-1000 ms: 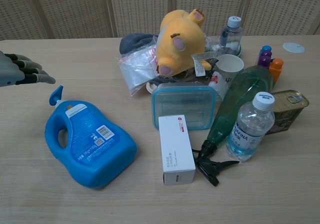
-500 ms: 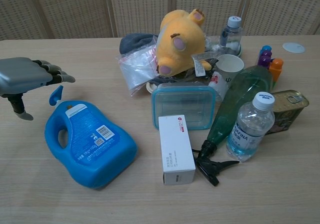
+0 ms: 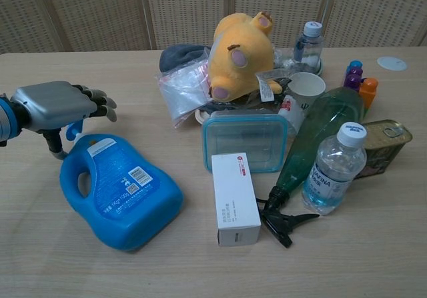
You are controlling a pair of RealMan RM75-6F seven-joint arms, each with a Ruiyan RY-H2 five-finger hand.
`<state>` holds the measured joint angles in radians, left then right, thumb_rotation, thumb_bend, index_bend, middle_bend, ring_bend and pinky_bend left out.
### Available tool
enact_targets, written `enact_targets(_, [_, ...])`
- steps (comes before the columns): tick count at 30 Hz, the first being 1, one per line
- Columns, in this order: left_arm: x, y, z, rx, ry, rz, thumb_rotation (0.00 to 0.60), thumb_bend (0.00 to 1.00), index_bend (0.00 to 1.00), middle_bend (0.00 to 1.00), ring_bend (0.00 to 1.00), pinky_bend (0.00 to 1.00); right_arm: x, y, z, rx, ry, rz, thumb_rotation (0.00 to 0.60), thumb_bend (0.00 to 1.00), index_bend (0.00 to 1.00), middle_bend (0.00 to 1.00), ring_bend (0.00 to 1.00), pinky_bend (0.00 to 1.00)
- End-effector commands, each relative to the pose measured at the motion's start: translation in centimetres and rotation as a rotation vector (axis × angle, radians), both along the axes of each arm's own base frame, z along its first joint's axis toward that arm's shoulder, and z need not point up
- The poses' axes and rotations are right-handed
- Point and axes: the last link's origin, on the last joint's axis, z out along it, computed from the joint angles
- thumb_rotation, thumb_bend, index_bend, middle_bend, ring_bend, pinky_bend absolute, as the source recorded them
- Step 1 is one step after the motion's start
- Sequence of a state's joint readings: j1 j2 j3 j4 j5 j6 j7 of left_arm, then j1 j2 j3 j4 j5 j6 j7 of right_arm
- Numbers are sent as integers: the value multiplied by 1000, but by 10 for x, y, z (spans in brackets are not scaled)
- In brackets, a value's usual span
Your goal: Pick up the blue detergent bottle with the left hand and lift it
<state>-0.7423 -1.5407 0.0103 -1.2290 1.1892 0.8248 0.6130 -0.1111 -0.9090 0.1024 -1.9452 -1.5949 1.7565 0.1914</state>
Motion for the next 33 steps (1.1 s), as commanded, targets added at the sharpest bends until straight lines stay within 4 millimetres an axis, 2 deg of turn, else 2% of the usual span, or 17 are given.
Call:
enact_targets(1, [0, 0, -5, -2, 7, -7, 600, 0, 309, 210, 71, 252, 0, 0, 1, -1, -5, 1, 506, 0, 0, 0, 0, 0])
enact_targets(4, [-2, 0, -10, 5, 23, -19, 600, 0, 405, 281, 158, 344, 0, 1, 2, -2, -9, 3, 505, 0, 0, 0, 0, 0])
enact_targets(9, [-7, -1, -14, 22, 46, -45, 600, 0, 539, 379, 263, 435, 1, 1, 2, 2, -18, 12, 508, 0, 0, 0, 0, 0])
enact_targets(14, [-6, -2, -12, 45, 37, -77, 600, 0, 709, 558, 425, 577, 3, 3, 3, -2, -20, 18, 508, 0, 0, 0, 0, 0])
enact_targets(19, [-16, -6, -12, 33, 84, -107, 600, 0, 830, 661, 474, 617, 5, 4, 4, -12, -22, 26, 507, 0, 0, 0, 0, 0])
enact_targets(22, [-15, -8, -10, 35, 57, -108, 600, 0, 860, 693, 527, 662, 6, 6, 5, -16, -32, 30, 505, 0, 0, 0, 0, 0])
enact_targets(26, [-2, -6, 7, 65, -3, -147, 600, 0, 862, 701, 538, 673, 5, 6, 7, -19, -38, 28, 505, 0, 0, 0, 0, 0])
enact_targets(33, [34, 2, 59, 148, -110, -218, 600, 0, 859, 699, 537, 672, 7, 6, 3, 3, -34, 34, 506, 0, 0, 0, 0, 0])
